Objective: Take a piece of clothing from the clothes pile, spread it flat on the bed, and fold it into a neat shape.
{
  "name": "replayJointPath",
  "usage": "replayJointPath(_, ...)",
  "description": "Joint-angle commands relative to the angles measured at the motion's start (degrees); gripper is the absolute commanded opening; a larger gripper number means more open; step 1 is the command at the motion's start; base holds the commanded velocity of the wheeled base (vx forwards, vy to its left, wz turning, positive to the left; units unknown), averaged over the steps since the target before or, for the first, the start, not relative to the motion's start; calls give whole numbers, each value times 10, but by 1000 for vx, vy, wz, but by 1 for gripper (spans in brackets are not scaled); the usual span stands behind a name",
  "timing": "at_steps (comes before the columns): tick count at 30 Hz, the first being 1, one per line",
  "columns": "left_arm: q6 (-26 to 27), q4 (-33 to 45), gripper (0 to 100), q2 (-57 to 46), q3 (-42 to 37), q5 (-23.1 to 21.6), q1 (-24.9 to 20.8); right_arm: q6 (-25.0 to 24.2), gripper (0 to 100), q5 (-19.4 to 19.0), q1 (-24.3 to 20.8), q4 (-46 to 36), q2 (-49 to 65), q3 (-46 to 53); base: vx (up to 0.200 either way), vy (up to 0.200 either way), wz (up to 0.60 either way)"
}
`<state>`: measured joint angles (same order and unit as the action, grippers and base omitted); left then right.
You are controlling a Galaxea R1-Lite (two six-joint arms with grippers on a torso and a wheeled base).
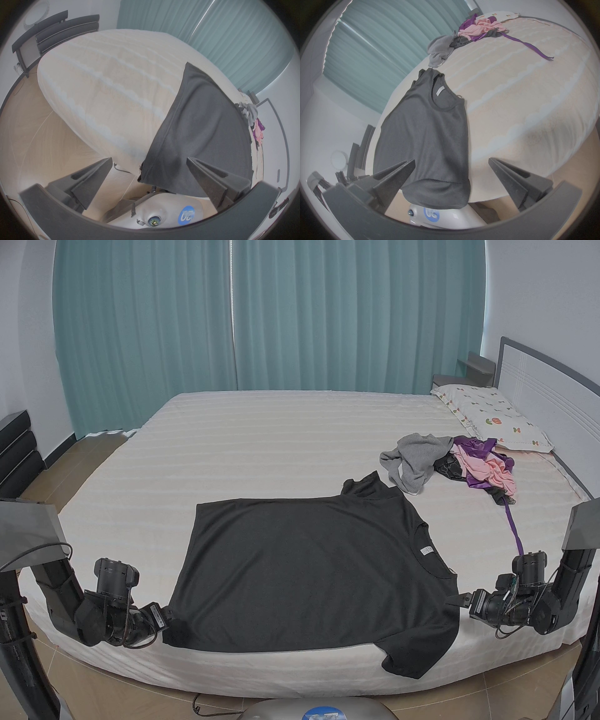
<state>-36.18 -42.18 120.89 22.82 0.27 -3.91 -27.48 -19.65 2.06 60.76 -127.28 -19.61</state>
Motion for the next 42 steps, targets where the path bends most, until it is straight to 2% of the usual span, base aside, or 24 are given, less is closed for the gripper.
replayJointPath(1,0,1,100,-51,7,-1,17,-28,100,0,0,2,41,-2,0,0,0)
replayJointPath(8,-11,-4,100,-55,14,-4,20,-63,100,0,-6,2,59,-5,0,0,0)
replayJointPath(13,-36,0,100,-56,27,-4,22,-64,100,-1,-6,2,59,-6,0,0,0)
replayJointPath(22,-41,0,100,-56,26,-26,25,-64,100,-5,-6,2,64,-6,0,200,0)
replayJointPath(34,-52,-2,100,-58,27,-25,20,-73,100,-4,-7,29,65,-5,0,0,0)
replayJointPath(42,-61,0,100,-70,30,-26,19,-77,100,-4,-8,37,63,-4,200,0,0)
